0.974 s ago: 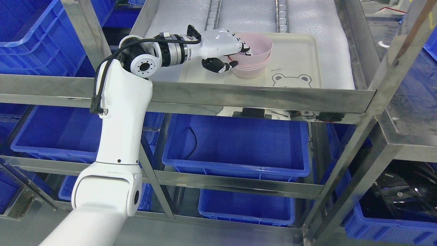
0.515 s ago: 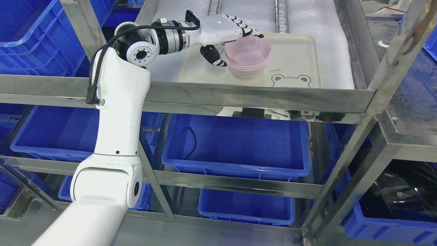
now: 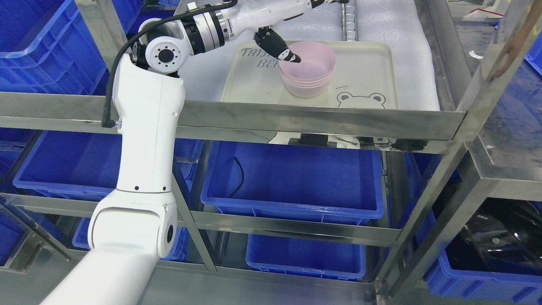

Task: Stack pink IKEA bowl on shelf middle layer

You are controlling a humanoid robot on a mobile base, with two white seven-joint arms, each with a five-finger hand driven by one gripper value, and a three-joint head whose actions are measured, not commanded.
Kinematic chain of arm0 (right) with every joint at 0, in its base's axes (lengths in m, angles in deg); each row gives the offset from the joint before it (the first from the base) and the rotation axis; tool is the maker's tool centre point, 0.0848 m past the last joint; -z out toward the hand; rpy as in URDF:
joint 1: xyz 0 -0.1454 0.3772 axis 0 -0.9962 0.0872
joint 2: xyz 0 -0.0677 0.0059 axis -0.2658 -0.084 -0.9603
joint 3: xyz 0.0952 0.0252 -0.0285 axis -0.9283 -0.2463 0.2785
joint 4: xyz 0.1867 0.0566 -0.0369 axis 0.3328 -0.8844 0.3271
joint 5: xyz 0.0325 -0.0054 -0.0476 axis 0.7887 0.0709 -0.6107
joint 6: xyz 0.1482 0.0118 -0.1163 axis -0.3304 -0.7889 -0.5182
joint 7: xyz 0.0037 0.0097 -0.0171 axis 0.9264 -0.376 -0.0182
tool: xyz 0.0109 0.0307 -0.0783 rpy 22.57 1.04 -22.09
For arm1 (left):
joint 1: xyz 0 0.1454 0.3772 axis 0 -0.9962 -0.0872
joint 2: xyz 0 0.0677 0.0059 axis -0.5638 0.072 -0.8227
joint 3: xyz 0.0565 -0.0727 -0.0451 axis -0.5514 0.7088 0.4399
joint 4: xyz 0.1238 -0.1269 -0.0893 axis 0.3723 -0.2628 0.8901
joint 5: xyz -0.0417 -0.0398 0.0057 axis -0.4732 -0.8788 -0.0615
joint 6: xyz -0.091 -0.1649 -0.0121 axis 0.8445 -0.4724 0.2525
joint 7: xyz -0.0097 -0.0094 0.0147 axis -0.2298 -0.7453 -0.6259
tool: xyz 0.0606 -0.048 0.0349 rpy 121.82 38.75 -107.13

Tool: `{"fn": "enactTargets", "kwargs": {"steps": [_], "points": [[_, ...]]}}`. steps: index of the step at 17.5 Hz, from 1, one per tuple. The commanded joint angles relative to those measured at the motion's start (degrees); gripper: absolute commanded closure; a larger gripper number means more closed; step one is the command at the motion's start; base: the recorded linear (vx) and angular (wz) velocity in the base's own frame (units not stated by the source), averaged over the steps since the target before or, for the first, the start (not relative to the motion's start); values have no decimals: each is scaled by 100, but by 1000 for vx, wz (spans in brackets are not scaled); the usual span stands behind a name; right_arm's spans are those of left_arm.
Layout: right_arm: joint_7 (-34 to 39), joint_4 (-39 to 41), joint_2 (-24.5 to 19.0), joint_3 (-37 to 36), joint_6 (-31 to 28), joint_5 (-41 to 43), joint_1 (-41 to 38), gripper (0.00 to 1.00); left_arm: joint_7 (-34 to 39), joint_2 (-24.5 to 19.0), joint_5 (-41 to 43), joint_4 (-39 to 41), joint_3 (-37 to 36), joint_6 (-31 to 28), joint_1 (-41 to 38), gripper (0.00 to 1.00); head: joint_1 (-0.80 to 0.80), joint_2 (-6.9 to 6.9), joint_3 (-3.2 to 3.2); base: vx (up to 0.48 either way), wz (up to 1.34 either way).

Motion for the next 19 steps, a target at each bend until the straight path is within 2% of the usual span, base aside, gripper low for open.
{"fn": "enactTargets", "kwargs": {"steps": [1,3,6,7,9,11,13,15,17,19], "points": [[2,100,100,26,-2,-4,0,0,792,-91,-2899,1574,-1235,-453,-1217,0,0,0,0,0,0],[2,100,100,18,-2,-4,0,0,1065,-91,-2926,2058,-1420,-253,-1981,0,0,0,0,0,0],[2,100,100,18,-2,4,0,0,1023,-91,-2926,2174,-1649,897,-2992,0,0,0,0,0,0],[2,100,100,18,-2,-4,0,0,1014,-91,-2926,2174,-1789,1103,-3379,0,0,0,0,0,0],[2,100,100,26,-2,-4,0,0,1013,-95,-2926,2174,-2193,1103,-3873,1,0,0,0,0,0],[2,100,100,26,-2,-4,0,0,1013,-334,-2926,2166,-2300,1103,-4303,1,0,0,0,0,0],[2,100,100,26,-2,4,0,0,1040,-317,-2908,2122,-2143,1103,-4943,1,0,0,0,0,0],[2,100,100,26,-2,4,0,0,1049,-99,-2908,1886,-1626,1103,-5778,1,0,0,0,0,0],[2,100,100,18,-2,4,0,0,1075,-91,-2943,1342,-1133,1103,-6482,0,0,0,0,0,0],[2,100,100,26,-2,4,0,0,1110,-91,-3136,683,-571,1103,-6757,0,0,0,0,0,0]]}}
